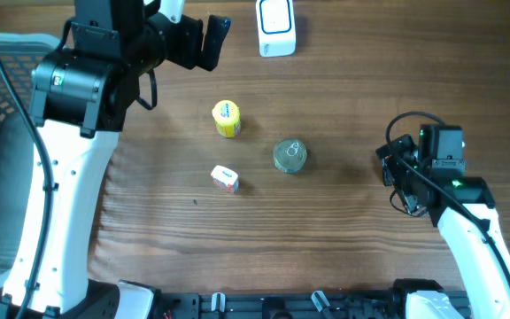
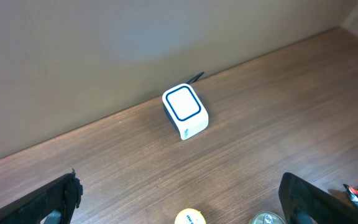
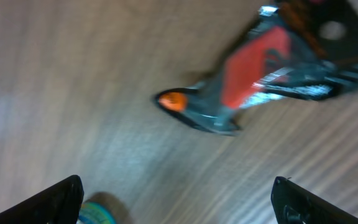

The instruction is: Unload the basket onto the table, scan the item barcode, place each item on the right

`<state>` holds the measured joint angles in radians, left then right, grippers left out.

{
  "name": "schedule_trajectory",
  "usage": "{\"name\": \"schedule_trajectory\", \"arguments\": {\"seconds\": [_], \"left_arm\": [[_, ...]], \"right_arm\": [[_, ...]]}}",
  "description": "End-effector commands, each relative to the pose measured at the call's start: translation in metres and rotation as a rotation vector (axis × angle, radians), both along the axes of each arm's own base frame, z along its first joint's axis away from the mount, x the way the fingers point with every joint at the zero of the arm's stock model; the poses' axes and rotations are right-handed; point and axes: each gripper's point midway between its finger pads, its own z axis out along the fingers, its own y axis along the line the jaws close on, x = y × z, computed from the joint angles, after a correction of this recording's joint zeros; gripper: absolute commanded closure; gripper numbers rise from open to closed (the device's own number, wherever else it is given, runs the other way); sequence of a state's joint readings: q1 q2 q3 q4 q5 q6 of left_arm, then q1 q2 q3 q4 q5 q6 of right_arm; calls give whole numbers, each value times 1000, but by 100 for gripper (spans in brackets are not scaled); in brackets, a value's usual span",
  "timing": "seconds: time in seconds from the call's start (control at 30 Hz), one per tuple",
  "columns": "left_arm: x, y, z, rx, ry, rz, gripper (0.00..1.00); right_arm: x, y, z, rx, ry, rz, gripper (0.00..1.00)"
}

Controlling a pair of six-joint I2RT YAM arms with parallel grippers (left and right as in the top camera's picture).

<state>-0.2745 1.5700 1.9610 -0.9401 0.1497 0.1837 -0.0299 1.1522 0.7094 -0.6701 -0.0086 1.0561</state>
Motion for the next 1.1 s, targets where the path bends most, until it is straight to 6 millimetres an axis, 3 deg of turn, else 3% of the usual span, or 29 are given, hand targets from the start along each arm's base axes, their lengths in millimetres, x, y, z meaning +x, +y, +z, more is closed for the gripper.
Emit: {"name": "schedule_trajectory", "arguments": {"seconds": [0.0, 0.13, 0.3, 0.4, 0.57, 0.63, 0.67, 0.73, 0.8, 0.9, 1.03, 1.07], "left_arm": [[0, 2, -16, 29, 30, -6, 0], [3, 6, -42, 62, 79, 13, 0], [3, 8, -52, 92, 92, 10, 0], [5, 9, -55, 97, 98, 16, 0], [9, 8, -64, 103, 122, 15, 0], [9, 8, -67, 107, 134, 14, 0], [9, 8, -67, 107, 134, 14, 0], [9, 8, -67, 105, 131, 15, 0], [8, 8, -68, 107, 138, 14, 0], [5, 9, -71, 96, 160, 26, 0], [6, 8, -70, 68, 167, 45, 0], [7, 8, -69, 67, 163, 46, 0]], "right_arm": [[-10, -21, -9, -50, 65, -169, 3], [-17, -22, -40, -39, 181, -242, 4], [-23, -31, -69, -72, 279, -335, 5], [-15, -35, -78, -91, 270, -340, 15], [-9, -49, -74, -185, 240, -318, 41], [1, -44, -74, -194, 222, -181, 19], [11, -35, -73, -179, 195, -66, 0], [36, -5, -67, -100, 90, 193, 0], [39, 3, -60, -96, 65, 289, 0], [36, 20, -32, -134, -20, 551, 0], [23, 17, 22, -262, -109, 694, 0], [19, 8, 35, -337, -111, 701, 0]]}}
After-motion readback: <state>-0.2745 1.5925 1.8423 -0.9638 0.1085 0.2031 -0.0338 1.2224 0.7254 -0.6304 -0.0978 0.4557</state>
